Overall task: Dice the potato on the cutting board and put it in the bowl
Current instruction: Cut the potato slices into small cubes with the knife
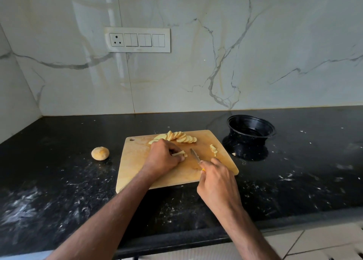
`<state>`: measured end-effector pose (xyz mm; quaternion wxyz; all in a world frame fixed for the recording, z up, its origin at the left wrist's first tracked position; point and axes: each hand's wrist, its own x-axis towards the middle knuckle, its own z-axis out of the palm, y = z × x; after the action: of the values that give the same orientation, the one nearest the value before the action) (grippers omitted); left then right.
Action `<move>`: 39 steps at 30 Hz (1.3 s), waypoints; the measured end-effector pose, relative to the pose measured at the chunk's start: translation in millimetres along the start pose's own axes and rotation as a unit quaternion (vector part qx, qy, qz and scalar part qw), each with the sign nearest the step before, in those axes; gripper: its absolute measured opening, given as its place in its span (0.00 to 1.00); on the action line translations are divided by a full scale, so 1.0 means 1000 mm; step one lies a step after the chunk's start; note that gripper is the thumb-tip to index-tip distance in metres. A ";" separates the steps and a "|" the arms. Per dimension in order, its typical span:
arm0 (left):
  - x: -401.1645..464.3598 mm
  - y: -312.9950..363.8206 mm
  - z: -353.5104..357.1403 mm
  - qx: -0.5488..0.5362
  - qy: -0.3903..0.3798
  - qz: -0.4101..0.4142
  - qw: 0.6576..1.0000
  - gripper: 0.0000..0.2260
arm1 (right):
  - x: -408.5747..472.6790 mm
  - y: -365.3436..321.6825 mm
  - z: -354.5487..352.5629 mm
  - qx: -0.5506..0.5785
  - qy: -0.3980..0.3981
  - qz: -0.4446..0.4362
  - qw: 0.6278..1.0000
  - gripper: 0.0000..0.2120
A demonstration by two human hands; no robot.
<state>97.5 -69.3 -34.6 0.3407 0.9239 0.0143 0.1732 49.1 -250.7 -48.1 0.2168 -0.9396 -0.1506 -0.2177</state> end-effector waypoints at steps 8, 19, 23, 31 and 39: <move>0.000 -0.003 -0.003 0.012 -0.007 0.022 1.000 0.13 | -0.003 -0.004 -0.002 0.012 0.003 -0.019 1.000 0.13; 0.000 0.000 -0.003 0.026 0.016 -0.017 0.999 0.14 | -0.001 -0.005 -0.001 0.024 0.018 -0.017 0.999 0.13; 0.000 -0.001 -0.004 0.025 0.006 -0.001 1.000 0.07 | 0.006 -0.010 0.002 0.030 0.032 -0.028 0.999 0.12; 0.001 -0.001 -0.001 0.059 -0.002 0.051 0.997 0.10 | 0.006 -0.009 0.009 0.048 0.033 -0.029 0.998 0.10; 0.003 0.000 0.001 0.035 -0.001 0.024 0.999 0.05 | 0.008 -0.013 0.008 0.030 -0.007 -0.048 0.998 0.13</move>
<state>100.7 -69.7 -34.6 0.3038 0.9356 -0.0024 0.1800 53.8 -233.9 -46.7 0.2334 -0.9259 -0.2036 -0.2163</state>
